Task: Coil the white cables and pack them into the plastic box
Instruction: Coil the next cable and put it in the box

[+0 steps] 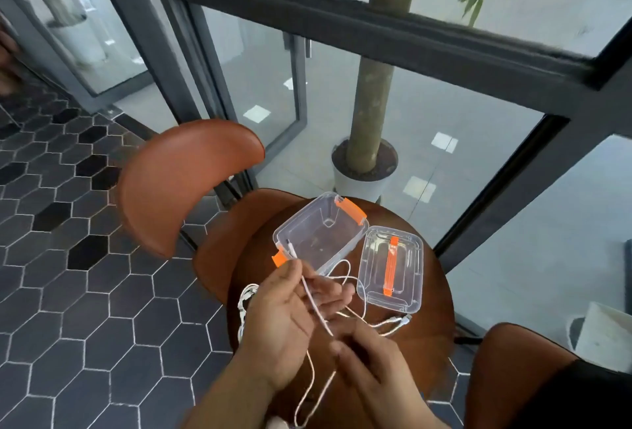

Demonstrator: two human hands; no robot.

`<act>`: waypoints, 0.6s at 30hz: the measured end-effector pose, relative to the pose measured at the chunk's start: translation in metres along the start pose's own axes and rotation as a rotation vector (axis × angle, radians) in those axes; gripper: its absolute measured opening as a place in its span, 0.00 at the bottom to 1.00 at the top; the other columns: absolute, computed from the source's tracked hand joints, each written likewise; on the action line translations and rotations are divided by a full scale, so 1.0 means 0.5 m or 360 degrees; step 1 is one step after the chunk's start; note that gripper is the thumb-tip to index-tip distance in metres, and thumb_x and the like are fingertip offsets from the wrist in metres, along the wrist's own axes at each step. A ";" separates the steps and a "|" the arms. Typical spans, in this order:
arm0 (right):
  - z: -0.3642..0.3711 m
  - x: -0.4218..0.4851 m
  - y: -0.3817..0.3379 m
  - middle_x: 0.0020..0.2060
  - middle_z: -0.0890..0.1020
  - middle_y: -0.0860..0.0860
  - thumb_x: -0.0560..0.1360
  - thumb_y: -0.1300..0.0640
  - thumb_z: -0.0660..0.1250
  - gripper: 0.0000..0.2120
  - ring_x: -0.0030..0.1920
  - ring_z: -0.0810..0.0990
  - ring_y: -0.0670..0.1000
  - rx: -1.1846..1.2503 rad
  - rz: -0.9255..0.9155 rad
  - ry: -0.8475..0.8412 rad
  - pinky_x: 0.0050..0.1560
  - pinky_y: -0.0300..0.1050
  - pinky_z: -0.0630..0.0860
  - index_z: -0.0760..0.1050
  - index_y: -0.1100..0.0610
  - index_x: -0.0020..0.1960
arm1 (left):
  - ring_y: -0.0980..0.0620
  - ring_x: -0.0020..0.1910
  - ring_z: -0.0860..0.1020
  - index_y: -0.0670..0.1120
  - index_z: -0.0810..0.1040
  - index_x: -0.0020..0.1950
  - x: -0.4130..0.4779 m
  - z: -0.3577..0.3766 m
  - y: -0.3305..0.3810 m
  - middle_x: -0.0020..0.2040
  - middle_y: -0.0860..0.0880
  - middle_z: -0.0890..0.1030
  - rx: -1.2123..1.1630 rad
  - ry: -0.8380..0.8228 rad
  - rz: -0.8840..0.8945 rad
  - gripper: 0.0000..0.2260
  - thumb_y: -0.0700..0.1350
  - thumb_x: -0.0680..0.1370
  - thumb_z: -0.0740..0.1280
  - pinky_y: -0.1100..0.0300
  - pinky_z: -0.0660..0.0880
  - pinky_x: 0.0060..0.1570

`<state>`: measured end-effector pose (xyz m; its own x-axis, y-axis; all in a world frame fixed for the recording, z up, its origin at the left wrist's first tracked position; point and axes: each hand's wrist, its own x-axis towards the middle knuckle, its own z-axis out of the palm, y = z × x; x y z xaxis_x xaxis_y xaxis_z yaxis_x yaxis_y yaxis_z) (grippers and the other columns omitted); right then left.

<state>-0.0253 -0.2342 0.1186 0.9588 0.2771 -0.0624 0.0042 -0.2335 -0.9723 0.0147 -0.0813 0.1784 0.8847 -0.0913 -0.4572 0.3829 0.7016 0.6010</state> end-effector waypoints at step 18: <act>-0.105 0.182 -0.322 0.23 0.75 0.43 0.72 0.55 0.77 0.12 0.25 0.70 0.43 -0.0591 -0.0178 -0.0194 0.30 0.40 0.69 0.78 0.52 0.32 | 0.38 0.37 0.83 0.40 0.79 0.45 -0.081 0.034 0.137 0.40 0.36 0.86 0.1686 -0.0355 -0.0216 0.14 0.43 0.84 0.58 0.54 0.79 0.37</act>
<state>0.0762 -0.2205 0.2812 0.9059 0.4234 -0.0088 0.2304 -0.5102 -0.8286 0.0098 -0.0415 0.2490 0.8053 -0.3229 -0.4973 0.4211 -0.2790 0.8630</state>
